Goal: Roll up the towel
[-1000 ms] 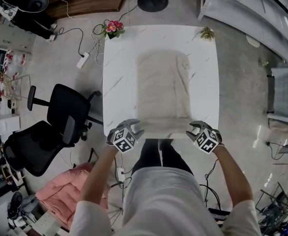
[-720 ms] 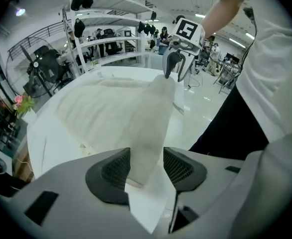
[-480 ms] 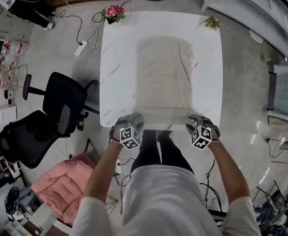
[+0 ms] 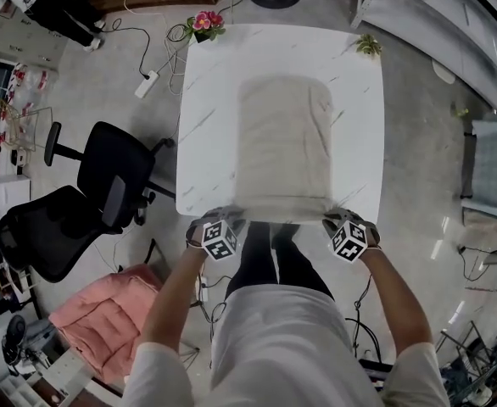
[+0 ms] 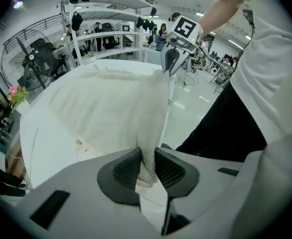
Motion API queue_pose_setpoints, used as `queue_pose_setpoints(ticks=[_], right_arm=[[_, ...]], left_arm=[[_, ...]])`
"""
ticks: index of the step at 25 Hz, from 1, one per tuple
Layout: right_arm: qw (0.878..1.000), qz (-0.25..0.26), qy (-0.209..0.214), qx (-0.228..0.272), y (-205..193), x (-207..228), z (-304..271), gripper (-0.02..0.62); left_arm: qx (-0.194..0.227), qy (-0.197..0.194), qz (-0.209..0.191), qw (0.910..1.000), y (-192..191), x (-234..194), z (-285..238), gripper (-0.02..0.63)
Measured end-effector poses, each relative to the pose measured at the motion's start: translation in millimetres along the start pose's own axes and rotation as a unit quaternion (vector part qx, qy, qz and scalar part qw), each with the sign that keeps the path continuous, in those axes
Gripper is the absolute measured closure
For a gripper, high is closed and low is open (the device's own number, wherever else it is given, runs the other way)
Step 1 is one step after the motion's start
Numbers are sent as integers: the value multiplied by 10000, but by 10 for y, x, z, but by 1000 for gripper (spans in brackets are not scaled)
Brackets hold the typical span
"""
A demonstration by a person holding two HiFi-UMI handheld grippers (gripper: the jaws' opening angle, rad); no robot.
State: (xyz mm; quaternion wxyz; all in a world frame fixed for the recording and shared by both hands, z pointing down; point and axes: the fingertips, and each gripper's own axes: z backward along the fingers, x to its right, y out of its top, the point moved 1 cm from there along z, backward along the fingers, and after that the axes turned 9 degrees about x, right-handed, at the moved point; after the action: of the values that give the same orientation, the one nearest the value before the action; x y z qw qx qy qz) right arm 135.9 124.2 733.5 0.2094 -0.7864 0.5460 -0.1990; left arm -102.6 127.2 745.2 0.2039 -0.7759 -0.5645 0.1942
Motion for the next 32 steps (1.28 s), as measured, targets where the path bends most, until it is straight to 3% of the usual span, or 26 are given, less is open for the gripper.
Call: queue_pose_setpoints(ticks=[7,22,26,30,32], right_arm=[[9968,-172,766,-130,-6,-397,168,551],[9948,-362,841,-453,176,197,110,537],[9967,-489,523,-379,248,478,64,534],[9977,-584,-2,-331,267,754,9,499],[9969,-641,-295,-361,238,865,-23,461]], left_arm=[[-65,-742,309,9967,-28,354,240,512],[-247,-1080,103,9938,273,-312,223,500],[-203,-895,176,9956,303,-532,159,492],[-189,-273,86,9994,296,-788,54,454],[-175,9,104,9998,283,-895,18,404]])
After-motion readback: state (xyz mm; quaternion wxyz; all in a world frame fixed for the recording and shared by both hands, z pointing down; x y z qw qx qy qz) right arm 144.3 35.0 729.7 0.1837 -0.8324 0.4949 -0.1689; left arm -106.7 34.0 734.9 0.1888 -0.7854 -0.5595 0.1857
